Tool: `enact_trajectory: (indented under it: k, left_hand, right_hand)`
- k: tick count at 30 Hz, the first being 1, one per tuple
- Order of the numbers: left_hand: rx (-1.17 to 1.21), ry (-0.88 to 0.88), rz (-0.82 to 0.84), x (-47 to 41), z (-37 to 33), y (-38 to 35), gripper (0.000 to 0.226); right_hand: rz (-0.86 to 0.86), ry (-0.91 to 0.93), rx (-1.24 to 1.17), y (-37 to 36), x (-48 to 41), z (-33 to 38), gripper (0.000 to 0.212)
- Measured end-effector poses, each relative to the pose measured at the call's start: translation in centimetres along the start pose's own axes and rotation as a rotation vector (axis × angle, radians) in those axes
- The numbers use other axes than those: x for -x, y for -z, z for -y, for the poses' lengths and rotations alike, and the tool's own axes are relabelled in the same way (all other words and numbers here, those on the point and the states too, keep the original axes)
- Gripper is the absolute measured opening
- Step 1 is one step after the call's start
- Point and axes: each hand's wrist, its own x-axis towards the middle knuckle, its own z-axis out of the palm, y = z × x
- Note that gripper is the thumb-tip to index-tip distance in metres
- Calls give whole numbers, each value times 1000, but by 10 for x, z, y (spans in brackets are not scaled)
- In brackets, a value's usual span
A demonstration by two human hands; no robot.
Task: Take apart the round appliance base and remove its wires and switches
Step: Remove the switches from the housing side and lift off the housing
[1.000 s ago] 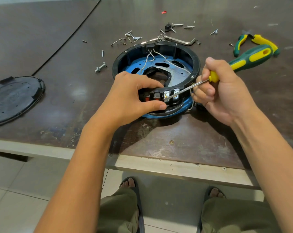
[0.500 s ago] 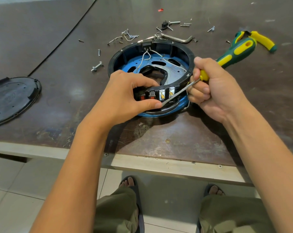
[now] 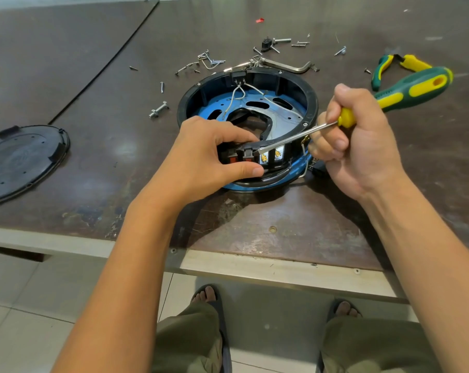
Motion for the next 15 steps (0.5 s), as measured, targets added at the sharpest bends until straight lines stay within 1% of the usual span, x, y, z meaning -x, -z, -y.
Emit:
enact_trajectory:
  k: [7, 15]
  left_hand:
    - [-2, 29, -2, 0, -2, 0, 38]
    - [-21, 1, -2, 0, 0, 1, 34]
  right_hand:
    - [-11, -88, -20, 2, -1, -1, 41]
    - [-51, -160, -39, -1, -4, 1, 44]
